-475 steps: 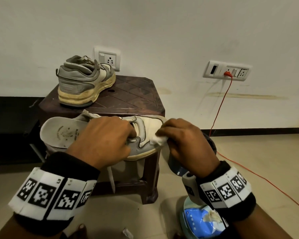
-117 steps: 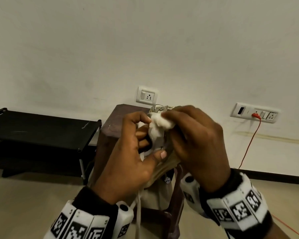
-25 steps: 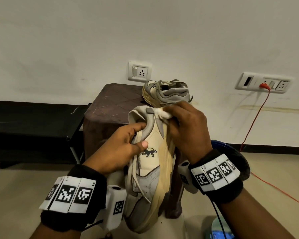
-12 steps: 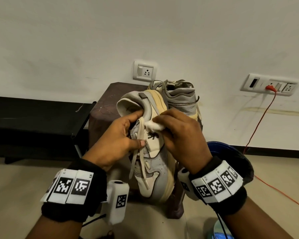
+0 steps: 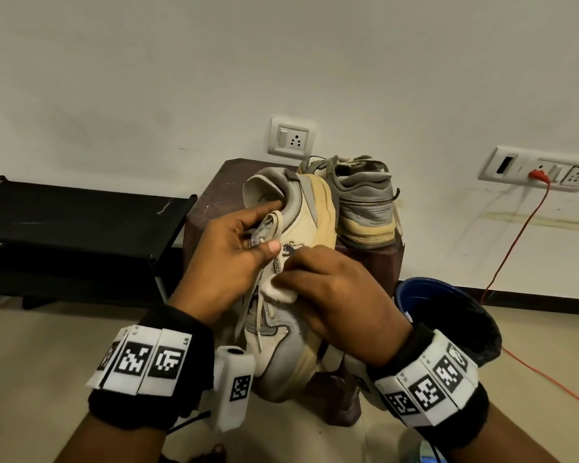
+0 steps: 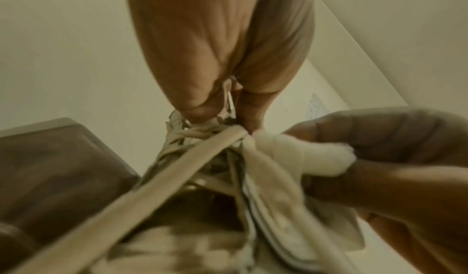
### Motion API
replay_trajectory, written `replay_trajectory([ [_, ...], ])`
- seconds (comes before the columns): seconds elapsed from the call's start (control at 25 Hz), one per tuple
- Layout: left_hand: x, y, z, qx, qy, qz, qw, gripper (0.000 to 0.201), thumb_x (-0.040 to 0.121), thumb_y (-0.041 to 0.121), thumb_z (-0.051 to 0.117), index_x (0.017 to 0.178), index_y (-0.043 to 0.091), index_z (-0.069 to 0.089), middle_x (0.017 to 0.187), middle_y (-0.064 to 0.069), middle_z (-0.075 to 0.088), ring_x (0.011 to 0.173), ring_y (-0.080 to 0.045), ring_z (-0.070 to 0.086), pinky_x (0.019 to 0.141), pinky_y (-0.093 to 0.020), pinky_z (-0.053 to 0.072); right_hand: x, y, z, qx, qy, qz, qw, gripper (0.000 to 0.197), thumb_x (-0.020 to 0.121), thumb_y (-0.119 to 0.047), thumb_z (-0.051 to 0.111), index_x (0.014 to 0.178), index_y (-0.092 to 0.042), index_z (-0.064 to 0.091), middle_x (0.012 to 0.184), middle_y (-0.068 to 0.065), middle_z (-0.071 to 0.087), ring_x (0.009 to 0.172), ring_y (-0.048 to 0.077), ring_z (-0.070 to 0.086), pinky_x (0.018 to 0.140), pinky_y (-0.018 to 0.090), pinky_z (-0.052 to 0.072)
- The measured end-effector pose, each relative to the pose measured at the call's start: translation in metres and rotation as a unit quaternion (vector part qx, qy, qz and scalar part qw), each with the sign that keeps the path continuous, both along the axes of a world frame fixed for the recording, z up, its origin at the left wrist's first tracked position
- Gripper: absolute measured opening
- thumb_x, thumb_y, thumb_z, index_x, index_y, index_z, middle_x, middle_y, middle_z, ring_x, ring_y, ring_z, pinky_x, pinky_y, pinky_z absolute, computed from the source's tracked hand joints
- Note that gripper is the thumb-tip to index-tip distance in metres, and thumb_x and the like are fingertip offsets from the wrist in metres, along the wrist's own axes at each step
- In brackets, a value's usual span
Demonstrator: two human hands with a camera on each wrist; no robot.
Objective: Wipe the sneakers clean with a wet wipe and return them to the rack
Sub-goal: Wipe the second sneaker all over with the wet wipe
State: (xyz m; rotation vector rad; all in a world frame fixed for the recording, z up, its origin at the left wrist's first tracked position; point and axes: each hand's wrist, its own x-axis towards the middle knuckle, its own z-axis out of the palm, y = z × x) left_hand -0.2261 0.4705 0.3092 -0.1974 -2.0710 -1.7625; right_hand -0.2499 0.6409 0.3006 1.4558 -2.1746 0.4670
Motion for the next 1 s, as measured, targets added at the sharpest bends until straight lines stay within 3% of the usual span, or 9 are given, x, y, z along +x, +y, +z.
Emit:
replay_trajectory([
  [0.12, 0.001, 0.002, 0.001, 0.017, -0.005, -0.003, 1.000, 0.050, 0.083, -0.009, 0.062, 0.121, 0.023, 0.059, 0.111, 0.014, 0.067, 0.102, 0.007, 0.063, 0.086, -0.011, 0.049, 0.004, 0.001, 0.001, 0.024, 0.005, -0.010, 1.000, 0.018, 0.086, -0.021, 0.062, 0.098, -0.010, 0.070, 0.092, 0.005, 0.063, 0.081, 0.021, 0.059, 0.062, 0.039, 0.052],
  [0.2, 0.001, 0.004, 0.002, 0.030, -0.014, -0.012, 0.999, 0.047, 0.083, -0.010, 0.061, 0.115, 0.024, 0.061, 0.103, 0.017, 0.068, 0.096, 0.007, 0.065, 0.081, -0.010, 0.050, -0.004, 0.002, 0.006, -0.059, 0.019, -0.056, 0.997, 0.022, 0.085, -0.022, 0.058, 0.096, -0.007, 0.069, 0.087, 0.007, 0.064, 0.075, 0.021, 0.060, 0.060, 0.039, 0.053],
  [0.36, -0.001, 0.003, -0.002, 0.071, -0.032, -0.033, 0.996, 0.043, 0.085, -0.012, 0.056, 0.111, 0.021, 0.065, 0.104, 0.006, 0.073, 0.098, -0.009, 0.069, 0.083, -0.023, 0.056, -0.029, 0.007, 0.018, -0.201, -0.021, -0.129, 0.971, 0.016, 0.080, -0.008, 0.072, 0.095, -0.008, 0.071, 0.089, 0.005, 0.068, 0.078, 0.012, 0.060, 0.067, 0.033, 0.055],
  [0.48, -0.003, -0.002, -0.005, 0.112, -0.024, -0.010, 0.993, 0.041, 0.087, -0.012, 0.052, 0.114, 0.017, 0.064, 0.110, 0.000, 0.072, 0.103, -0.014, 0.068, 0.085, -0.027, 0.057, -0.025, 0.008, 0.019, -0.132, -0.063, -0.065, 0.987, 0.016, 0.082, -0.019, 0.067, 0.095, -0.011, 0.072, 0.089, 0.002, 0.069, 0.080, 0.012, 0.062, 0.069, 0.030, 0.055],
  [0.6, -0.009, -0.011, -0.006, 0.195, -0.015, 0.013, 0.981, 0.040, 0.089, -0.012, 0.048, 0.114, 0.016, 0.063, 0.110, -0.003, 0.071, 0.100, -0.015, 0.069, 0.079, -0.027, 0.057, -0.009, 0.005, 0.019, -0.017, -0.086, -0.005, 0.996, 0.032, 0.082, -0.030, 0.050, 0.097, -0.013, 0.073, 0.090, 0.002, 0.068, 0.082, 0.016, 0.065, 0.069, 0.034, 0.056],
  [0.72, -0.017, -0.013, -0.009, 0.256, -0.029, -0.016, 0.966, 0.040, 0.090, -0.013, 0.044, 0.117, 0.013, 0.060, 0.104, -0.002, 0.072, 0.094, -0.011, 0.070, 0.073, -0.022, 0.057, -0.018, 0.006, 0.019, -0.072, -0.036, -0.063, 0.995, 0.024, 0.082, -0.026, 0.059, 0.096, -0.011, 0.072, 0.089, 0.004, 0.067, 0.077, 0.016, 0.063, 0.065, 0.035, 0.056],
  [0.8, -0.021, -0.004, -0.013, 0.247, -0.052, -0.038, 0.967, 0.040, 0.090, -0.013, 0.043, 0.120, 0.008, 0.059, 0.101, -0.003, 0.073, 0.092, -0.012, 0.070, 0.074, -0.023, 0.058, -0.034, 0.006, 0.019, -0.145, -0.015, -0.126, 0.981, 0.017, 0.080, -0.018, 0.070, 0.094, -0.009, 0.072, 0.087, 0.005, 0.067, 0.075, 0.016, 0.061, 0.064, 0.034, 0.055],
  [0.92, -0.026, 0.005, -0.016, 0.212, -0.063, -0.034, 0.975, 0.037, 0.092, -0.009, 0.047, 0.122, 0.010, 0.058, 0.104, -0.003, 0.072, 0.095, -0.014, 0.070, 0.080, -0.028, 0.058, -0.053, 0.004, 0.018, -0.195, -0.010, -0.182, 0.964, 0.016, 0.079, -0.011, 0.073, 0.095, -0.007, 0.073, 0.086, 0.007, 0.066, 0.074, 0.018, 0.060, 0.062, 0.032, 0.052],
  [1.0, -0.026, 0.001, -0.015, 0.106, -0.041, 0.017, 0.993, 0.032, 0.093, 0.004, 0.053, 0.123, 0.016, 0.057, 0.108, 0.002, 0.069, 0.098, -0.007, 0.067, 0.084, -0.026, 0.057, -0.057, 0.001, 0.018, -0.204, -0.016, -0.196, 0.959, 0.016, 0.079, -0.011, 0.072, 0.094, -0.007, 0.073, 0.085, 0.007, 0.066, 0.075, 0.018, 0.060, 0.061, 0.029, 0.049],
])
